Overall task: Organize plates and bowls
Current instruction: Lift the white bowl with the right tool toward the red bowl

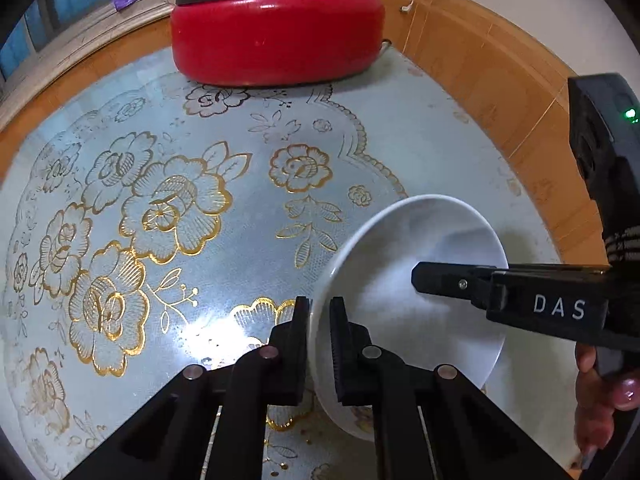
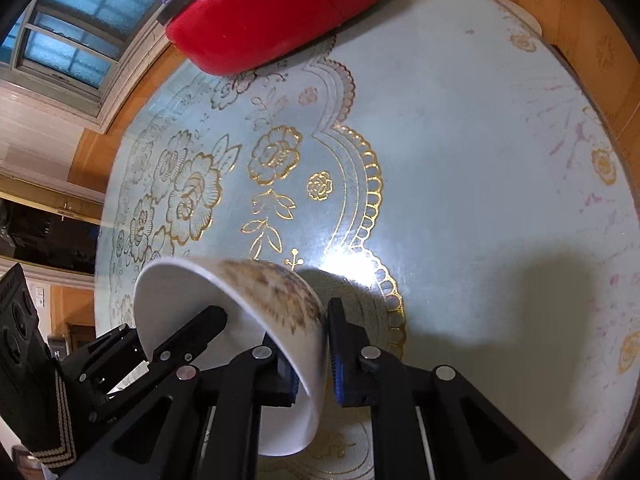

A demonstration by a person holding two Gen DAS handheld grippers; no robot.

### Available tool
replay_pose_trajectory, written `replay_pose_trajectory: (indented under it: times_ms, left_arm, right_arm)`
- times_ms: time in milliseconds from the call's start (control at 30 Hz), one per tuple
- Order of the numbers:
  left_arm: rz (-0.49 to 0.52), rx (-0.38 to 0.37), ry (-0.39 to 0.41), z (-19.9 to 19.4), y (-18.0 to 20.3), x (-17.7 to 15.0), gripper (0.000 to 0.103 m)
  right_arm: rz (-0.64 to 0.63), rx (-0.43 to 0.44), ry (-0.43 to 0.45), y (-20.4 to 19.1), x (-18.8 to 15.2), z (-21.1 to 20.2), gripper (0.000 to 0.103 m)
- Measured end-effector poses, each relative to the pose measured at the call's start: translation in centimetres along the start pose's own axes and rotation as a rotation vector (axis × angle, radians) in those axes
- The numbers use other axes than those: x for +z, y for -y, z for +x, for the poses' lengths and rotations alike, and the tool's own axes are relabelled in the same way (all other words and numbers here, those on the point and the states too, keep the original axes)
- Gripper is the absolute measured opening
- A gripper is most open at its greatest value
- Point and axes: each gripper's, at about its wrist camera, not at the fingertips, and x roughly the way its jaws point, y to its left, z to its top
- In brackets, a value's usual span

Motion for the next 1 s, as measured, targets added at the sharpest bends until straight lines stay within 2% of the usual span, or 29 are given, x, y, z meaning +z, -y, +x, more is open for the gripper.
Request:
replay_pose_trajectory:
  times_ms: [533, 767, 1000]
  left_arm:
    - [-0.030, -0.055, 0.079, -4.1, -0.4, -1.7, 0.010]
    - [0.014, -0.066, 0.138, -7.7, 0.1, -3.0, 0.011]
    - [0.043, -0.115, 0.171, -10.9, 0.8, -4.8, 0.012]
  right_arm:
    - [0.044, 0.053, 0.039, -1.2, -1.9, -2.9, 0.012]
    - [0.017, 0.054, 0.089, -2.8, -3.6, -6.1, 0.012]
    - [0.041, 0.060, 0.122, -3.6, -6.5, -9.1, 0.013]
